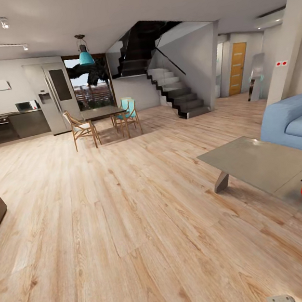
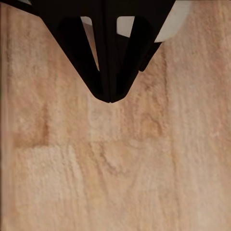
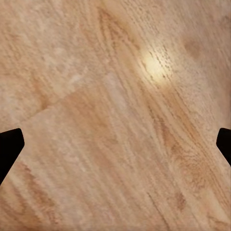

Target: Turn on the radio receiver that's on the table in the living room.

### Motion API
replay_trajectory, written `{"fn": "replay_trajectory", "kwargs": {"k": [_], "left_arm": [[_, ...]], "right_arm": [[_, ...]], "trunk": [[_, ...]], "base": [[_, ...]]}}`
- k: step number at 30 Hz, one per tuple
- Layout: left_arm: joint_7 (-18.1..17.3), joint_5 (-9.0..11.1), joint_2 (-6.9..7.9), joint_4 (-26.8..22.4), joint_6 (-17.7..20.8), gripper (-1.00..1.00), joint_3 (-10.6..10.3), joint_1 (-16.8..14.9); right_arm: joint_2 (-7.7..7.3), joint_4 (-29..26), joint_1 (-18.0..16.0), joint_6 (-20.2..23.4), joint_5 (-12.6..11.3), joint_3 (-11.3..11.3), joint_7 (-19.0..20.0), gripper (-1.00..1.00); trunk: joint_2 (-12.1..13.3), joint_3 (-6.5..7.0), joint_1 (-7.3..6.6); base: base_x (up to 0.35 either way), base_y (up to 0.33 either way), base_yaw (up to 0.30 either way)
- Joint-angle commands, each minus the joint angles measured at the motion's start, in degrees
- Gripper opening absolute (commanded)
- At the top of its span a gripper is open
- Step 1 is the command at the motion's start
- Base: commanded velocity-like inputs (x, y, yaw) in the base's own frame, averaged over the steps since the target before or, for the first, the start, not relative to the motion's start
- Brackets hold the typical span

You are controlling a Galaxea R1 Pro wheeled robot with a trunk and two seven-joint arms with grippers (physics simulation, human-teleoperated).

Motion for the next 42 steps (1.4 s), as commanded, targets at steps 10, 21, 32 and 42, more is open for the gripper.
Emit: {"fn": "replay_trajectory", "kwargs": {"k": [10,21,32,42], "left_arm": [[0.0,0.01,-0.2,0.0,0.0,-1.0,0.0,0.0],[0.0,0.01,-0.2,0.0,0.0,-1.0,0.0,0.0],[0.0,0.01,-0.2,0.0,0.0,-1.0,0.0,0.0],[0.0,0.01,-0.2,0.0,0.0,-1.0,0.0,0.0]], "right_arm": [[0.0,0.0,0.0,-0.02,0.0,0.0,0.0,1.0],[0.0,0.0,0.0,0.01,0.0,0.0,0.0,1.0],[0.0,0.0,0.0,0.02,0.0,-0.01,0.0,1.0],[0.0,0.0,0.0,0.0,0.0,0.0,0.0,1.0]], "trunk": [[0.0,0.0,0.0],[0.0,0.0,0.0],[0.0,0.0,0.0],[0.0,0.0,0.0]], "base": [[0.0,0.0,0.0],[0.0,0.0,0.0],[0.0,0.0,0.0],[0.0,0.0,0.0]]}}
